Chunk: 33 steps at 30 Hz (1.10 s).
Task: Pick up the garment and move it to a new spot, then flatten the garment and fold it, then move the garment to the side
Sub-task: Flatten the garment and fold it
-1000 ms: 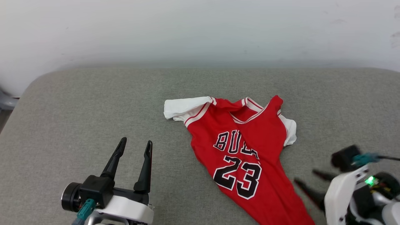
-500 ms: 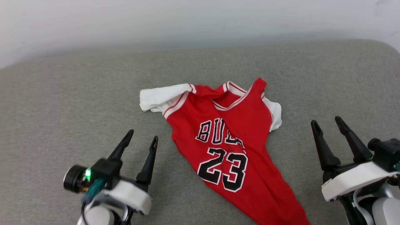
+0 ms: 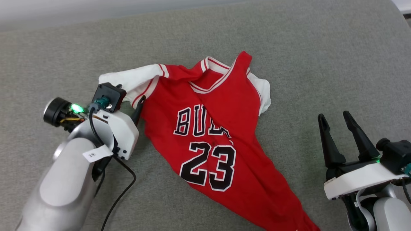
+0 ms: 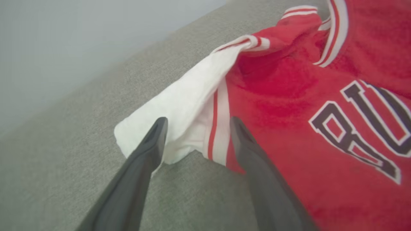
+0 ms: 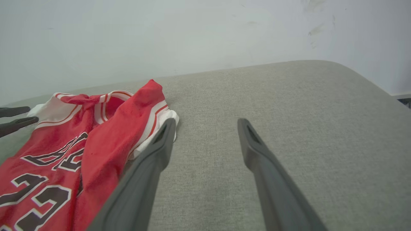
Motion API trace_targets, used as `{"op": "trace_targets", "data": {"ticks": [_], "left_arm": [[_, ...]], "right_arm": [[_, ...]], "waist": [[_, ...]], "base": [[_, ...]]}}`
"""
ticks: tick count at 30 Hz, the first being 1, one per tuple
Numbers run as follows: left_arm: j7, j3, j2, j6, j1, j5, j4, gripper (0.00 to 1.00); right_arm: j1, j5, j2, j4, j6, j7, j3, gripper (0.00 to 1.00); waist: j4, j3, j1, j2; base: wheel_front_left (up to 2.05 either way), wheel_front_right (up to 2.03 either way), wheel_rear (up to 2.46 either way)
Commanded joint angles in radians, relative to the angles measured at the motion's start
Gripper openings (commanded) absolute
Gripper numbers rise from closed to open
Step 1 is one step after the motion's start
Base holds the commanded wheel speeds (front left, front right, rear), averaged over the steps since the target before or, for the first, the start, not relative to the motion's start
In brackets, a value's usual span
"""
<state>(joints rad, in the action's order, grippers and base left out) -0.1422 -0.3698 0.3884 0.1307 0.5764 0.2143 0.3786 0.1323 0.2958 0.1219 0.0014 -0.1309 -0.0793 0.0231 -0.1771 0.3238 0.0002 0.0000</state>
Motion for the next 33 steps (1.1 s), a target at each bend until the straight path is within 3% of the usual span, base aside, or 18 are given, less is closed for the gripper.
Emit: {"op": "trace_targets", "data": {"ticks": [1, 11, 12, 13, 14, 26, 30, 33], "left_arm": [[0.007, -0.002, 0.005, -0.002, 0.014, -0.011, 0.004, 1.0], [0.068, -0.026, 0.011, -0.024, 0.109, -0.06, 0.149, 1.0], [0.081, -0.027, 0.006, -0.024, 0.114, -0.056, 0.159, 0.42], [0.094, -0.028, 0.003, -0.024, 0.118, -0.055, 0.169, 0.15], [0.105, -0.03, 0.001, -0.023, 0.122, -0.055, 0.179, 0.0], [0.242, -0.035, -0.027, -0.013, 0.055, 0.011, 0.174, 0.0], [0.199, -0.036, -0.016, -0.006, -0.018, 0.092, 0.058, 0.0], [0.117, -0.028, 0.024, -0.004, -0.075, 0.169, -0.08, 0.0]], "right_arm": [[0.016, -0.008, -0.006, 0.001, 0.0, -0.005, 0.001, 1.0], [0.034, -0.012, -0.013, 0.027, 0.0, -0.021, 0.015, 1.0], [0.034, -0.013, -0.013, 0.029, 0.0, -0.02, 0.016, 1.0], [0.033, -0.012, -0.013, 0.03, 0.0, -0.02, 0.016, 1.0], [0.033, -0.012, -0.012, 0.03, 0.0, -0.019, 0.017, 1.0], [0.008, -0.016, 0.0, 0.033, 0.0, 0.001, 0.02, 1.0], [-0.011, -0.011, 0.001, 0.031, 0.0, 0.005, 0.01, 1.0], [-0.015, -0.009, 0.001, 0.032, 0.0, 0.009, 0.012, 1.0]], "waist": [[-0.015, 0.019, -0.0002, 0.0], [-0.015, 0.038, -0.0002, 0.0], [-0.012, 0.037, -0.0002, 0.0], [-0.009, 0.035, -0.0002, 0.0], [-0.005, 0.033, -0.0002, 0.0], [0.048, -0.04, -0.0002, 0.0], [0.072, -0.069, -0.0002, 0.0], [0.085, -0.078, -0.0002, 0.0]], "base": [[0.0, 0.0, 0.0], [0.0, 0.0, 0.0], [0.0, 0.0, 0.0], [0.0, 0.0, 0.0], [0.0, 0.0, 0.0], [0.0, 0.0, 0.0], [0.0, 0.0, 0.0], [0.0, 0.0, 0.0]]}}
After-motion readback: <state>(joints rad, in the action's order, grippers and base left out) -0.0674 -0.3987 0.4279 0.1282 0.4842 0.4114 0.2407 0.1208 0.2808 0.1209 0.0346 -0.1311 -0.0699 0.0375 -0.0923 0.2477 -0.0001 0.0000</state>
